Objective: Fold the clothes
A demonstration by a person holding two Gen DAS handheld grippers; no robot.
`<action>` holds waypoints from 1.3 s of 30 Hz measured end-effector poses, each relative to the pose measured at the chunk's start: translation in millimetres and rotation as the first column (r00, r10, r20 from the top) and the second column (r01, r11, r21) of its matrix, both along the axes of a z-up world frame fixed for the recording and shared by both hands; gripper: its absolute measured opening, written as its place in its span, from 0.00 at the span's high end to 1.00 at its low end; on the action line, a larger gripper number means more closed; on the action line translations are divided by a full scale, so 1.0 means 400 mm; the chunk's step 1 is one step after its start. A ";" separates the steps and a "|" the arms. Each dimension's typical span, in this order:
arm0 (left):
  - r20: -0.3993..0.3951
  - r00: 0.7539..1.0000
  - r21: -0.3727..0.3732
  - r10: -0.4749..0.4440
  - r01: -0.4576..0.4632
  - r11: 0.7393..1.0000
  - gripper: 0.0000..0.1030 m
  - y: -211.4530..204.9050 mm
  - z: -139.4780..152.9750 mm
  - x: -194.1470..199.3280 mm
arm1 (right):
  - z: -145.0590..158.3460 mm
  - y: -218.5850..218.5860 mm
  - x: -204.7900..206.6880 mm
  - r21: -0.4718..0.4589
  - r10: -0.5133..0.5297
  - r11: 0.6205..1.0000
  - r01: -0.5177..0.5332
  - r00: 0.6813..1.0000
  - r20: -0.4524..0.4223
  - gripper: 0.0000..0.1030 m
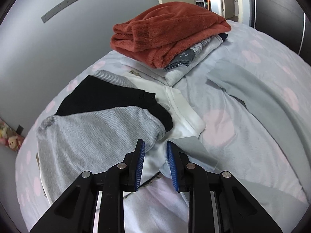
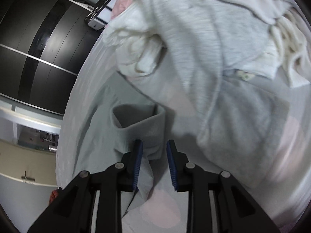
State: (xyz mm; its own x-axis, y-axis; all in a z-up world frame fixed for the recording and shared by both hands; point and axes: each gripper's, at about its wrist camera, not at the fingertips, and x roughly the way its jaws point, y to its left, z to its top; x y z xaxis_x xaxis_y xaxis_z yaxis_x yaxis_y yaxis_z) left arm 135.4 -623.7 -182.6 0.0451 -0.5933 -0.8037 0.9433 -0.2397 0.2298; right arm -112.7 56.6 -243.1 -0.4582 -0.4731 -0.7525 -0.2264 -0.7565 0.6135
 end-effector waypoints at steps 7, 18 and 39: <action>-0.005 1.000 -0.001 0.008 -0.008 1.000 0.75 -0.001 -0.005 0.003 | 0.037 -0.030 -0.092 0.039 0.087 0.996 -0.085 0.995 -0.044 0.75; -0.024 1.000 0.004 -0.016 0.016 1.000 0.95 0.005 -0.006 -0.006 | 0.099 -0.068 -0.157 0.140 0.129 0.983 -0.115 0.987 -0.094 0.75; -0.159 0.968 0.113 -0.192 0.211 0.971 0.85 -0.097 0.046 0.080 | 0.024 -0.090 -0.212 0.119 0.111 0.987 -0.112 0.994 0.012 0.75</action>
State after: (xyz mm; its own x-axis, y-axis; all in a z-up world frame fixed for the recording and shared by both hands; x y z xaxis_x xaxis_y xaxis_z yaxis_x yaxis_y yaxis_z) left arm 167.3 -662.3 -164.1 -0.1883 -0.4701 -0.8623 0.8936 -0.4462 0.0481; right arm -197.5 20.4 -233.6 -0.4037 -0.4280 -0.8086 -0.1397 -0.8447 0.5168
